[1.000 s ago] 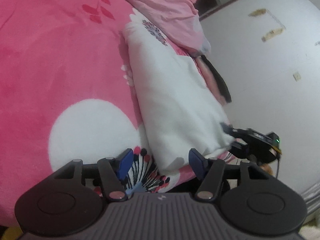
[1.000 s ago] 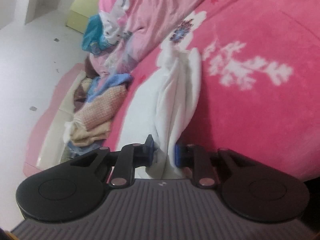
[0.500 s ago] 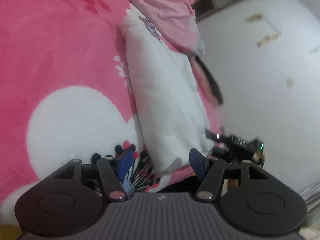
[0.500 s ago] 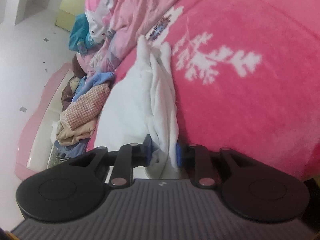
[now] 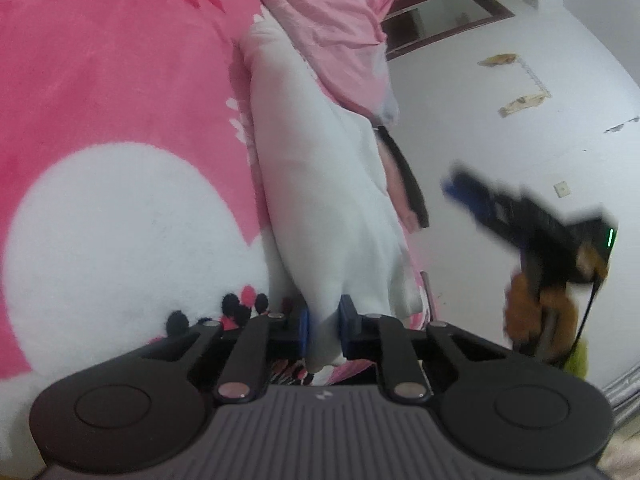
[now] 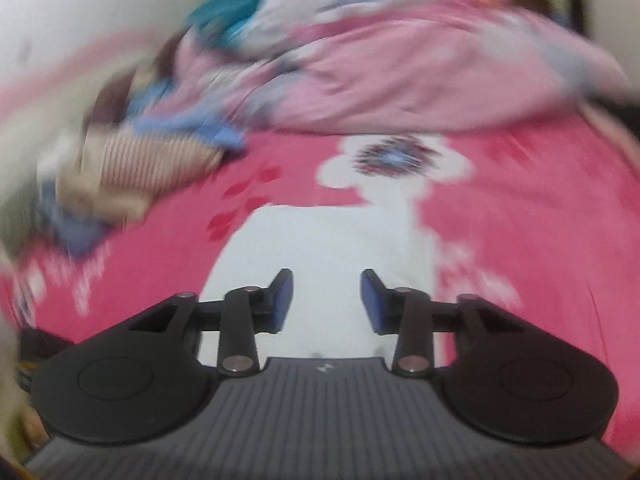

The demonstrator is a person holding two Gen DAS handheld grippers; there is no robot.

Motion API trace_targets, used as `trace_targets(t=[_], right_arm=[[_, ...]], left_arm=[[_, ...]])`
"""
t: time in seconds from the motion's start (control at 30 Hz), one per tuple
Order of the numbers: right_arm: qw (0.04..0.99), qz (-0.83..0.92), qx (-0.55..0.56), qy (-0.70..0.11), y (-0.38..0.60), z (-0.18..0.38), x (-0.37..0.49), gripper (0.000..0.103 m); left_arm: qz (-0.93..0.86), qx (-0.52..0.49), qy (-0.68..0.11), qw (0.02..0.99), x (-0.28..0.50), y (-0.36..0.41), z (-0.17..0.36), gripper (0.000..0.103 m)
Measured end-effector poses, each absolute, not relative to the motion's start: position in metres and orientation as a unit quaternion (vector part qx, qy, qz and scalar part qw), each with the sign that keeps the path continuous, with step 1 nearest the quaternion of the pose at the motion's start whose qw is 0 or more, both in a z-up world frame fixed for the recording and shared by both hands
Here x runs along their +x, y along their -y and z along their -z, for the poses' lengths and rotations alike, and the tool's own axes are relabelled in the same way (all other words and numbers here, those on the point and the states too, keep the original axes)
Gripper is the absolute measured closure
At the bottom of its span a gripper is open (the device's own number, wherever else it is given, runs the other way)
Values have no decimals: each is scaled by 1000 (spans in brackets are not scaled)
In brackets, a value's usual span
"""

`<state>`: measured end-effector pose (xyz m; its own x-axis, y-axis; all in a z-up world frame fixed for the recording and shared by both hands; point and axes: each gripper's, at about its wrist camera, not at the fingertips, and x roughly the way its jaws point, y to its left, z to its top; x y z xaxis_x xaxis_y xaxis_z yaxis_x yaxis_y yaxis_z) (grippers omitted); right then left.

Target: Fold clothes

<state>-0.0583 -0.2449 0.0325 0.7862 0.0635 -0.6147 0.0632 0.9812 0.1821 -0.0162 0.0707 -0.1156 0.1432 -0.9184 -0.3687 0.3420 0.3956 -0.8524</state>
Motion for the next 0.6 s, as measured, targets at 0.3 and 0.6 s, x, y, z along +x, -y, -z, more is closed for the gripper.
trace_targets(t=[0.3,0.6], right_arm=[[861,-32,-71,-502,134,5,169,43],[869,20,-64,-491,152,7,178,84]], left_arm=[[483,-284,-431,708,-25,-66,111,89],[503,-306,-409,697,-26,-66,104,91]])
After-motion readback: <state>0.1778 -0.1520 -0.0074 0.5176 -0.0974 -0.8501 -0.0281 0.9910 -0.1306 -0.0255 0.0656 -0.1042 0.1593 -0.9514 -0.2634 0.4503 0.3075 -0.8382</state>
